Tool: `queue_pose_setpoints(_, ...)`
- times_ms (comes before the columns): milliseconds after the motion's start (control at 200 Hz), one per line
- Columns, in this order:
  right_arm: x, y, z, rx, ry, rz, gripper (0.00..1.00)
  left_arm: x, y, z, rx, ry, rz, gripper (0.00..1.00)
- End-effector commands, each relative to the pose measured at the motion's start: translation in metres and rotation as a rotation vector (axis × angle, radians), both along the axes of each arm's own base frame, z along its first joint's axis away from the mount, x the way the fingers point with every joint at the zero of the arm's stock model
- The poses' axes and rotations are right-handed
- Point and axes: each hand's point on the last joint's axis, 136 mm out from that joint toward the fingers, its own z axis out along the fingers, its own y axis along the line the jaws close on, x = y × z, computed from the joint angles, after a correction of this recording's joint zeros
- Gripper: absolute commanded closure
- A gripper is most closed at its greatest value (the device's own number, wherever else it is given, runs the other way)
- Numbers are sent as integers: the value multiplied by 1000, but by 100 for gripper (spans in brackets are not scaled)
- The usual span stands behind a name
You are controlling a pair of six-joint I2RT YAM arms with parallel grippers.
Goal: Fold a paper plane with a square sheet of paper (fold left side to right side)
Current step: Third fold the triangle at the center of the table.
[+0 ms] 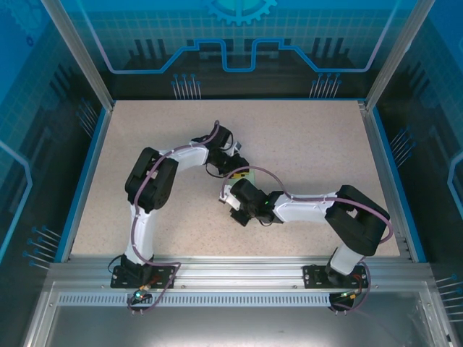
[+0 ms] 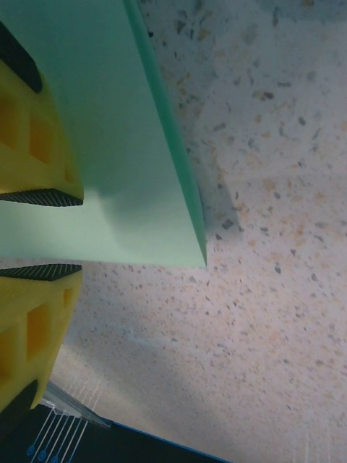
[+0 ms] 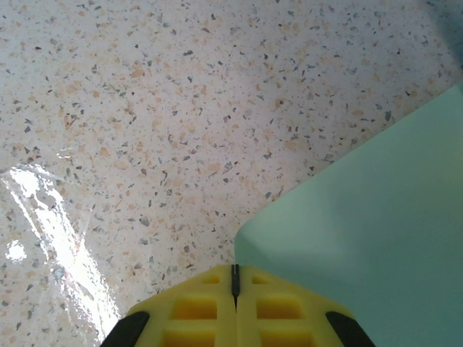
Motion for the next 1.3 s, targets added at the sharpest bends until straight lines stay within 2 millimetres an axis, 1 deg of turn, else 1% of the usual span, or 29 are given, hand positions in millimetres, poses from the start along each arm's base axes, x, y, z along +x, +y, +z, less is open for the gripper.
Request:
queue_pose_setpoints(0,3,1,6,22,24,-17,97,-8,4,-12,35,33,-36,69)
queue_pose_setpoints(215,1,5,11,50,65,-12,97,-18,14,-34,95,64,-53,70)
queue_pose_setpoints(355,-3,2,8,63,118,-20,97,-20,17,-40,118,69,-57,71)
queue_pose_setpoints(360,0,6,14,74,110,-20,97,-20,17,-40,119,70,-58,71)
queue_pose_setpoints(370,2,8,17,84,107,-22,97,-20,18,-40,121,69,-57,71)
queue_pose_setpoints(415,4,8,20,93,117,-30,97,-20,19,-41,129,68,-59,71)
queue_pose_setpoints(655,14,-4,26,196,232,-111,97,-21,21,-42,141,67,-68,72)
queue_pose_setpoints(720,16,-9,23,209,265,-133,97,-21,20,-42,141,66,-69,73)
queue_pose_setpoints(850,27,-25,18,211,294,-206,97,-22,20,-42,142,65,-73,73)
queue_pose_setpoints(1001,37,-33,20,255,331,-252,97,-22,20,-42,145,64,-74,74)
queue_pose_setpoints(1201,47,-48,13,238,356,-321,97,-22,21,-42,151,62,-76,74)
queue_pose_setpoints(1296,51,-52,9,229,372,-341,97,-23,21,-42,152,63,-77,74)
